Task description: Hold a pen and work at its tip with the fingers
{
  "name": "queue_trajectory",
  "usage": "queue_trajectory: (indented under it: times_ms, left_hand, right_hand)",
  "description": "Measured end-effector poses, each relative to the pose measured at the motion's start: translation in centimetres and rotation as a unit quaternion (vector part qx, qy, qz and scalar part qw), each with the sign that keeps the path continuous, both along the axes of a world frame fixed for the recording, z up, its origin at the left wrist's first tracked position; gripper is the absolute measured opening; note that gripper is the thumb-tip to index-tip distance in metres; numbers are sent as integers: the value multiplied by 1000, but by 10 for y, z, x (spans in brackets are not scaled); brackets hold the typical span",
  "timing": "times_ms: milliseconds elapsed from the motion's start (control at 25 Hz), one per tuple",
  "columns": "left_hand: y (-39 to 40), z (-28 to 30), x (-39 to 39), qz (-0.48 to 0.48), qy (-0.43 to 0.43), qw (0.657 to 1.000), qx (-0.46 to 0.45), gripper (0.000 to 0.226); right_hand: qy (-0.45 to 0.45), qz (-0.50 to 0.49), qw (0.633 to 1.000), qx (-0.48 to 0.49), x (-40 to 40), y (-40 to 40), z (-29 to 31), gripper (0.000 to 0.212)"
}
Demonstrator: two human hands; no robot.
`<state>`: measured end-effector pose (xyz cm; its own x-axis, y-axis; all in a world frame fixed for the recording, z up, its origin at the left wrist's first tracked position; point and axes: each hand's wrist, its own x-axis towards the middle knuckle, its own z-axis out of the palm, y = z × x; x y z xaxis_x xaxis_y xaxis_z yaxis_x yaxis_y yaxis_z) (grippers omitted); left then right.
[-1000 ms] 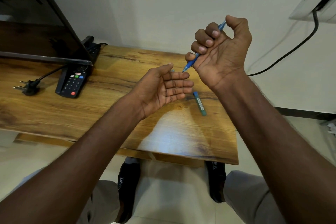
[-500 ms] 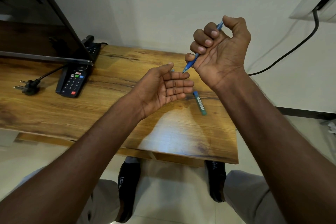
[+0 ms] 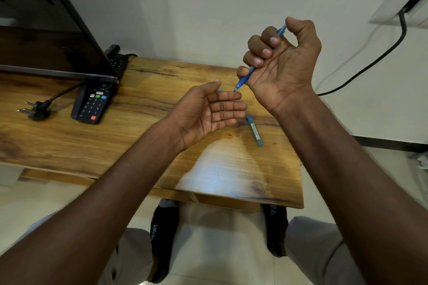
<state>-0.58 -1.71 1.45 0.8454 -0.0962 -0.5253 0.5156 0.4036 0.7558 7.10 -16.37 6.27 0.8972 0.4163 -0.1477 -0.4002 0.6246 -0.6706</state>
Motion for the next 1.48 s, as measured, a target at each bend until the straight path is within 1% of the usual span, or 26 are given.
queue_trajectory:
  times_ms: [200,680,1480]
  left_hand:
    - [0,0,-1,-2,-1,1000,2,50]
    - [0,0,0,-2,2,1000,2,49]
    - [0,1,-1,1,1,1000,5,50]
  right_hand:
    - [-9,3,1000,-1,-1,0,2,42]
    - [3,0,1000,5,-1,2,0,43]
    - [-1,2,1000,6,-1,2,0,44]
